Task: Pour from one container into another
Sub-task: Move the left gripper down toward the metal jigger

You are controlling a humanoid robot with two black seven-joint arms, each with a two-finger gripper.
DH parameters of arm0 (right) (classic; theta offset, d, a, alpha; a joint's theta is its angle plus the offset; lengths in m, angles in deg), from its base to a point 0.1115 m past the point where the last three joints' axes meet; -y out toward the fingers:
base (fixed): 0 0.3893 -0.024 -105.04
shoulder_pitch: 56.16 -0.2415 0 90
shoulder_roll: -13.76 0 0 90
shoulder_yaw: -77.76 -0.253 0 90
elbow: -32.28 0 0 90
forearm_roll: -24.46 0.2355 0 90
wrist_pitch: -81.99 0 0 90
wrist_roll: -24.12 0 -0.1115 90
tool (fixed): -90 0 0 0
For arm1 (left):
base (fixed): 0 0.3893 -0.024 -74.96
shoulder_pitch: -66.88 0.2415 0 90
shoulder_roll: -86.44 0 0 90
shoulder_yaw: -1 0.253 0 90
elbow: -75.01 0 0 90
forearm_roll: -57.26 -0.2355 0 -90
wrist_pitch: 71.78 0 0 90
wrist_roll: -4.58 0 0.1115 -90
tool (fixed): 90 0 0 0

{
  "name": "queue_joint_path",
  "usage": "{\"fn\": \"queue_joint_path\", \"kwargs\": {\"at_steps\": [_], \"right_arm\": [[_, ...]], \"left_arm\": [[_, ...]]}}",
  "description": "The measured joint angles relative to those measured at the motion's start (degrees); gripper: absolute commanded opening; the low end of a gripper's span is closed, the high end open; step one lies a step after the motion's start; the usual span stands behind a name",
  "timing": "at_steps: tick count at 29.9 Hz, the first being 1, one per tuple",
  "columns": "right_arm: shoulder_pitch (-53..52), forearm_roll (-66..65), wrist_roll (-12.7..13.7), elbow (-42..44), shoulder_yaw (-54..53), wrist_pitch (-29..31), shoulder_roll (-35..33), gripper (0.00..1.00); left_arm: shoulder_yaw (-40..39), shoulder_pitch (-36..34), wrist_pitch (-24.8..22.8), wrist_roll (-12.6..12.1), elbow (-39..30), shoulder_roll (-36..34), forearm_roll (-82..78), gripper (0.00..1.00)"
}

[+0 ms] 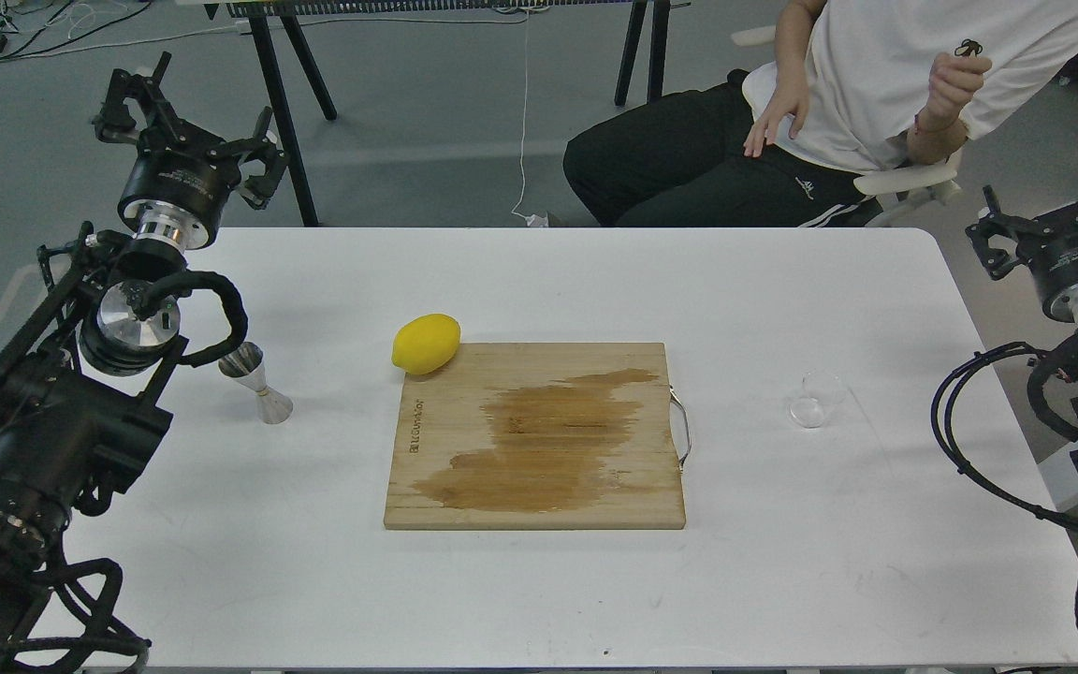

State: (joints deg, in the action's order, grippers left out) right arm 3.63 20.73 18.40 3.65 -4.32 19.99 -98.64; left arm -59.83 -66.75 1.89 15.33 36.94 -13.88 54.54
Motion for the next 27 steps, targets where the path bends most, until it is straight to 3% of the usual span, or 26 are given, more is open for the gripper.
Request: {"fn": "queue_joint_path", "kwargs": {"at_steps": [8,11,14,23,27], "right_arm": [[-0.46,0.12,-0.13,-0.36,0.34,0.00,0.41,1.00],[-0.64,0.13,-0.17,-0.37,0.34,0.00,0.41,1.00],[-0.74,0.13,-0.39,-0.39,0.30,0.00,0.18,1.00],[-0.23,0.13,-0.76,-0.40,0.24,0.00,0.27,1.00],[-0.05,0.13,-0.78,-0.40,0.25,0.00,0.33,1.00]], "left_arm": [[0.00,0.95,1.90,-0.58,-3.20,-1.15,0.23,1.00],[0.94,4.29,1.35,-1.07,-8.45,-4.78,0.11,1.00],[3.63,9.64,0.43,-0.56,-18.15,-12.44,-0.75,1.00],[6.19,29.44,0.53,7.06,-41.66,-32.62,-21.01,0.93],[6.03,35.90,3.60,9.88,-48.45,-37.50,-33.27,0.94]]}}
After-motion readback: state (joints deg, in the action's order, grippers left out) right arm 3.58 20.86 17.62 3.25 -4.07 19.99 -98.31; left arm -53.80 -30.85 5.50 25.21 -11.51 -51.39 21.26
